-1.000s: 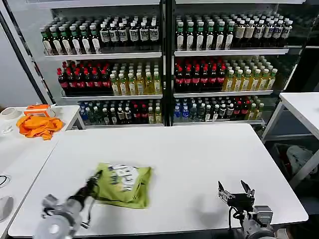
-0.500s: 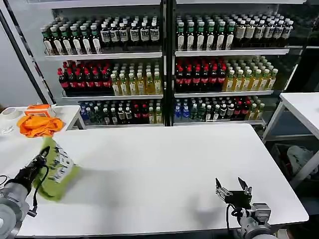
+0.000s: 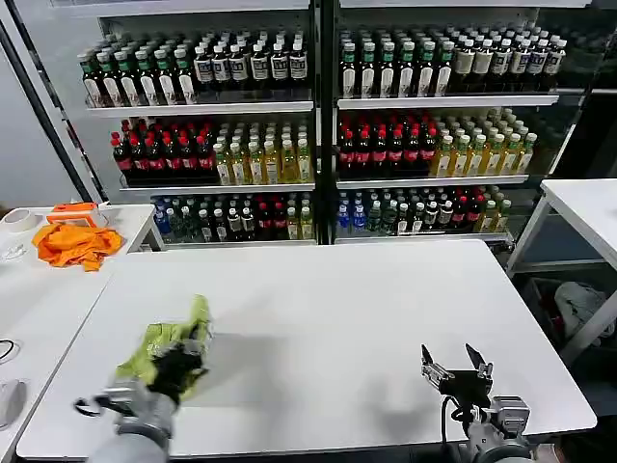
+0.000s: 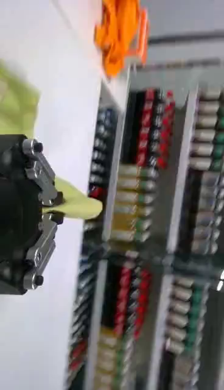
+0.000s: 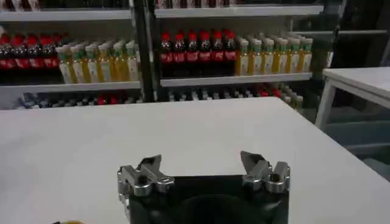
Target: Fold and organize the clothes.
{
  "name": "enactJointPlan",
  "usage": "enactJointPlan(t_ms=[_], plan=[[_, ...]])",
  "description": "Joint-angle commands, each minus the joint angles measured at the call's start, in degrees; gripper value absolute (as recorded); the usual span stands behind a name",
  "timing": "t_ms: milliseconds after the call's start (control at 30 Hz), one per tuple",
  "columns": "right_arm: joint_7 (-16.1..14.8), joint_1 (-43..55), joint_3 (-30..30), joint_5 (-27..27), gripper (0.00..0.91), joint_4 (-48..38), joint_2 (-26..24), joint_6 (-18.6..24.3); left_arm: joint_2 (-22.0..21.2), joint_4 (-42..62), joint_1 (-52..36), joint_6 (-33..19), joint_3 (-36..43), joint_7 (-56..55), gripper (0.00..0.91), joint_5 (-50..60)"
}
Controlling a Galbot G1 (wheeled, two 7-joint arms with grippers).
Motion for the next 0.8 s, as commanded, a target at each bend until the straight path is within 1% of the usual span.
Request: enactJointPlan(t_ms=[33,133,267,500,533,567,600,633,700,767,800], plan=[[-0.1,-0.3,0.5,0.0,0.907,0.2,0.2,0.1,-7.1,3.9,-6.6,0.3,23.1,-1.4,0.081,19.1],[-0.1,-0.2,0.7,0.0,0.907,0.4,0.3,0.2,-8.1,7.7,-7.6,1.1,26.7,-2.2,0.081,21.9],[-0.2,-0.1,0.9,0.1,0.907,0.7,0.0,0.2,-11.2,13.7,-11.8,2.5,29.6,-4.8,0.081,22.1],[-0.4,0.9,1.3,0.9,0.907,0.6,-1.2,0.2,-19.5,21.9,-22.4,1.6,32.1,-7.4,0.081,16.9],[-0.4,1.1,1.3,1.0,0.907,0.5,-1.2,0.2,-20.4,23.0,-23.4,1.1,32.3,-7.4,0.111,16.4],[-0.4,1.2,1.3,1.2,0.907,0.4,-1.3,0.1,-21.1,23.7,-24.4,0.8,32.4,-7.2,0.252,16.2],[-0.5,1.6,1.1,1.4,0.907,0.2,-1.5,0.2,-22.2,25.3,-25.2,0.0,32.7,-6.9,0.464,16.3],[-0.4,1.9,1.0,1.5,0.907,0.0,-1.6,0.2,-22.7,26.2,-25.7,-0.8,32.7,-6.4,0.907,16.5],[-0.4,2.7,0.6,1.8,0.907,-0.4,-1.8,0.1,-23.1,27.5,-25.5,-2.8,32.6,-5.1,0.907,17.1],[-0.4,3.4,0.3,2.2,0.907,-0.7,-2.0,0.0,-22.8,26.3,-24.2,-3.6,32.0,-3.9,0.907,16.1],[-0.4,4.1,-0.1,2.5,0.907,-1.0,-2.3,0.0,-21.8,24.3,-22.6,-4.5,31.8,-2.9,0.907,14.7]])
